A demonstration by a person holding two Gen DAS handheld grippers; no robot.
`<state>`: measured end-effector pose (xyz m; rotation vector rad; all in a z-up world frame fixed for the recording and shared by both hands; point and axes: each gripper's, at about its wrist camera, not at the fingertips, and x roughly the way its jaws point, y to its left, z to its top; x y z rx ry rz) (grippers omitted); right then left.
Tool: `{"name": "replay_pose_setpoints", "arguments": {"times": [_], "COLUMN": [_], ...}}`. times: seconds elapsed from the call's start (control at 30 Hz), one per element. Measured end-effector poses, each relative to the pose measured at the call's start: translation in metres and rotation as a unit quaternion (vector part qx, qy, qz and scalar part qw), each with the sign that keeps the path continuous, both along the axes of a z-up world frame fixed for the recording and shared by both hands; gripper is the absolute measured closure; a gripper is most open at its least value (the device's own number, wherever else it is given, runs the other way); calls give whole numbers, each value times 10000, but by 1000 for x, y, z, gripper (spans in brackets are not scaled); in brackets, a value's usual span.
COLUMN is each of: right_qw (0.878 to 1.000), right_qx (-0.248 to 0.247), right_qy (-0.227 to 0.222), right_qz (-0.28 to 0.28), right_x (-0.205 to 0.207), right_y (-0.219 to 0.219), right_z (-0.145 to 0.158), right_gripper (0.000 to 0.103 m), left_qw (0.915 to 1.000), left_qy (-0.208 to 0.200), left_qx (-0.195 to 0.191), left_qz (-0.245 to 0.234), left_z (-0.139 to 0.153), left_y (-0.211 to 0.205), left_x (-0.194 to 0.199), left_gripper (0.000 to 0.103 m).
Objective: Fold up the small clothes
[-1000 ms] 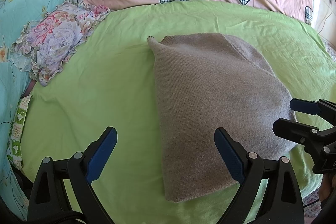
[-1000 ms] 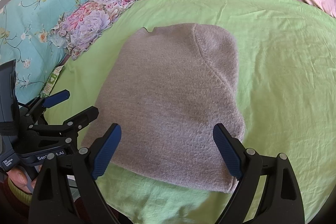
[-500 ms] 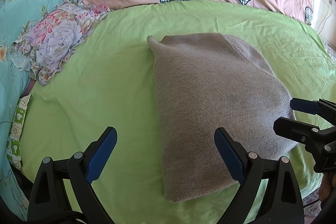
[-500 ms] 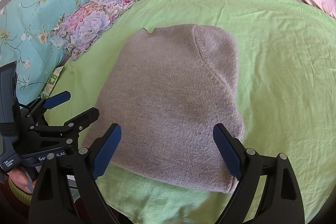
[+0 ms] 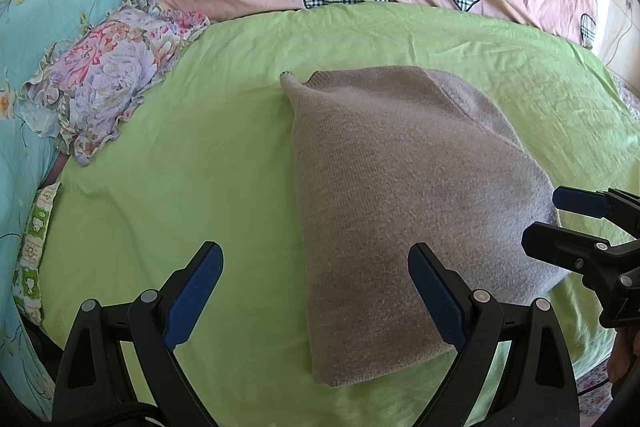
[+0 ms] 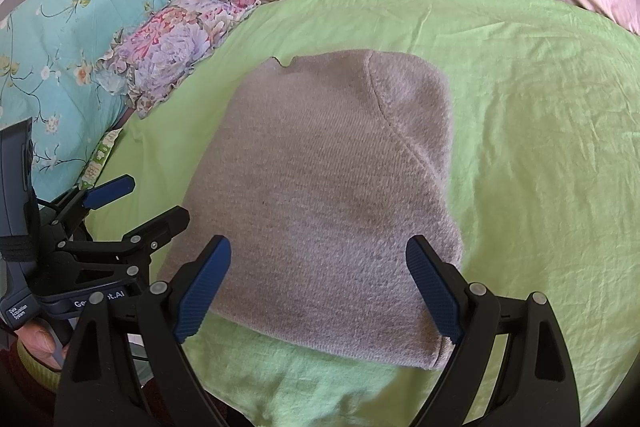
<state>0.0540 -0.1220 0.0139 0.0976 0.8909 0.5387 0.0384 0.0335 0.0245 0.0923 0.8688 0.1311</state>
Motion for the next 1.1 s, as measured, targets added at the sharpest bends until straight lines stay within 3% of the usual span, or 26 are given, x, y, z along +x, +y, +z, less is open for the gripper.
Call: {"name": "replay_pose_setpoints", "arguments": {"times": [1.1], "right_qw": [9999], "right_qx": [68], "right_qy": [-43], "right_qz": [-65], "right_x": [11], "right_y": [-5], "right_z": [7], "right_gripper": [14], "left_qw": [9998], "left_qy": [-108], "left_qx": [-114], "left_qz": [95], "left_z": [7], "left_y": [8], "left_x": [10], "left_gripper": [9]}}
